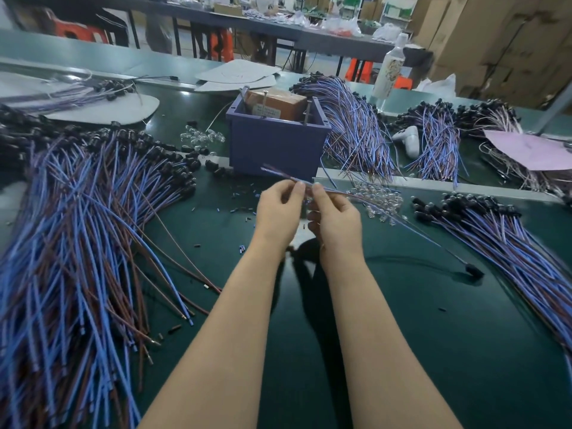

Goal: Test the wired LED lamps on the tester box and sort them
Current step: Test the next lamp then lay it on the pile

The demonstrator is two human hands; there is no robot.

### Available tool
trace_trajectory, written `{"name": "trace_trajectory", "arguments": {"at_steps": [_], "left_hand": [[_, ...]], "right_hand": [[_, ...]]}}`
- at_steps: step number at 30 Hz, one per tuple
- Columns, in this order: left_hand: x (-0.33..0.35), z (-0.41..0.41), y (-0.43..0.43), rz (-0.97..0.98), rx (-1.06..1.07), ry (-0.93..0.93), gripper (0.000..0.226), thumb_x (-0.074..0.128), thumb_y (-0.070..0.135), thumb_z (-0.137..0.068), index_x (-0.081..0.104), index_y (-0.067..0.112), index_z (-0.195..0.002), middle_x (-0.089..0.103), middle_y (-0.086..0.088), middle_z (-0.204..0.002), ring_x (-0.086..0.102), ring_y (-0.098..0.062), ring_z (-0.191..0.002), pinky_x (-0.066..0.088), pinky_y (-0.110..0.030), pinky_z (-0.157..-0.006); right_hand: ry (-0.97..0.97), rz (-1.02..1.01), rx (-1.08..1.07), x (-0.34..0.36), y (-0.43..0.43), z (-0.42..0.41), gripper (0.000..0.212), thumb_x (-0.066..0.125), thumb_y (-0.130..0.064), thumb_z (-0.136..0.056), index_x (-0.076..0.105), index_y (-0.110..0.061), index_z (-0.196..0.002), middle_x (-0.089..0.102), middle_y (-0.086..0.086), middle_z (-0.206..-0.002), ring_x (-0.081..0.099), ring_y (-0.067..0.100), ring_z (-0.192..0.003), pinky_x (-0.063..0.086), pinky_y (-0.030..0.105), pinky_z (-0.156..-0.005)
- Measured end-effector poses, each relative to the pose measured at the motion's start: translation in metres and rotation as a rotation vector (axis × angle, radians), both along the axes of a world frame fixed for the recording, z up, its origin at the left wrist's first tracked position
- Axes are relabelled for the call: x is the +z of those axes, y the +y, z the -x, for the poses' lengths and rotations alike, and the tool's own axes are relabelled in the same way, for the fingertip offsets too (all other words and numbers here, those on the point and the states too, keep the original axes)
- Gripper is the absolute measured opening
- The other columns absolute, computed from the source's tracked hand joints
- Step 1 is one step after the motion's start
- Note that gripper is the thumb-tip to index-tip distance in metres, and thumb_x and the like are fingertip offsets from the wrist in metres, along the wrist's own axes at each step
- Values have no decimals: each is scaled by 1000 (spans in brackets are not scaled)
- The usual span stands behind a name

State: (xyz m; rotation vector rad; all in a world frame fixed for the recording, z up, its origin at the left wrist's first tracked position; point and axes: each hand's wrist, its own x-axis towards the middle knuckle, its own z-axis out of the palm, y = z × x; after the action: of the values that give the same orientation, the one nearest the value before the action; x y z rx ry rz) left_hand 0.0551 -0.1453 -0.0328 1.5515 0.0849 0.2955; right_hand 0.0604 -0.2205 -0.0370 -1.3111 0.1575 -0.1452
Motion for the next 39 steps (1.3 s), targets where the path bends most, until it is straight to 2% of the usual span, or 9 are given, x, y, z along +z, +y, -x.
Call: {"name": "trace_trajectory", "arguments": {"at_steps": [4, 8, 11, 14, 19, 26, 29, 33, 39], "left_hand": [[4, 1, 3, 212, 47, -29, 16, 53, 11, -96, 61, 14, -82, 65, 2, -73, 60, -4, -60, 48, -15, -53], [4, 1, 4, 265, 79, -42, 18, 52, 12, -96, 60, 16, -80, 67, 3, -73, 61, -1, -60, 43, -15, -48], [5, 0, 5, 352, 40, -29, 15, 51, 12, -97, 61, 12, -85, 66, 0, -74, 60, -8, -60, 47, -20, -52], [4, 0, 5, 391, -6, 0, 14, 51, 14, -97, 62, 12, -89, 66, -1, -77, 62, -12, -68, 46, -27, -68], [1, -2, 5, 401, -12, 8, 14, 51, 14, -97, 62, 13, -88, 64, 0, -76, 61, -9, -69, 52, -17, -63], [-8, -6, 8, 109, 38, -29, 12, 52, 10, -96, 61, 7, -90, 56, 1, -68, 53, -8, -63, 50, -19, -61], [-8, -5, 9, 2, -69, -41, 16, 51, 10, -97, 60, 10, -83, 60, 0, -70, 57, -11, -68, 50, -24, -74], [-7, 0, 5, -220, -321, -29, 14, 51, 9, -96, 61, 6, -86, 58, 1, -65, 49, 4, -49, 39, -7, -57], [-8, 2, 9, -343, -411, 27, 17, 52, 11, -96, 66, 3, -91, 59, 3, -65, 51, 0, -55, 44, -13, -64]], "right_hand": [[128, -49, 196, 2, 5, 6, 27, 54, -25, -95, 60, -14, -70, 56, -3, -53, 46, 7, -44, 36, 17, -44], [91, 245, 342, 4, 4, 14, 36, 52, -23, -95, 55, -16, -61, 50, -7, -46, 40, 7, -41, 33, 17, -44], [-206, 501, 105, 10, 5, 18, 34, 56, -16, -91, 59, -13, -58, 56, -5, -50, 50, 12, -47, 40, 25, -51], [-462, 683, -257, 13, 2, 19, 18, 55, -21, -93, 68, -12, -84, 69, -1, -79, 62, 15, -75, 48, 25, -72], [-247, 924, -81, -1, -10, 10, 21, 53, -21, -95, 70, -10, -100, 71, 6, -95, 62, 23, -92, 44, 31, -83], [-175, 865, 129, -6, -10, 7, 26, 53, -26, -94, 71, -12, -81, 69, -1, -74, 62, 14, -76, 44, 27, -71], [-195, 507, -67, -1, -15, 6, 20, 51, -22, -96, 68, -12, -92, 68, 2, -84, 62, 15, -84, 51, 34, -81], [-123, -78, -70, 4, -30, 0, 18, 48, -22, -98, 65, -19, -92, 64, -4, -81, 59, 9, -77, 51, 22, -72], [-114, -189, -84, 1, -36, -5, 21, 56, -13, -93, 64, -17, -74, 64, -10, -60, 57, 3, -61, 48, 16, -62]]}}
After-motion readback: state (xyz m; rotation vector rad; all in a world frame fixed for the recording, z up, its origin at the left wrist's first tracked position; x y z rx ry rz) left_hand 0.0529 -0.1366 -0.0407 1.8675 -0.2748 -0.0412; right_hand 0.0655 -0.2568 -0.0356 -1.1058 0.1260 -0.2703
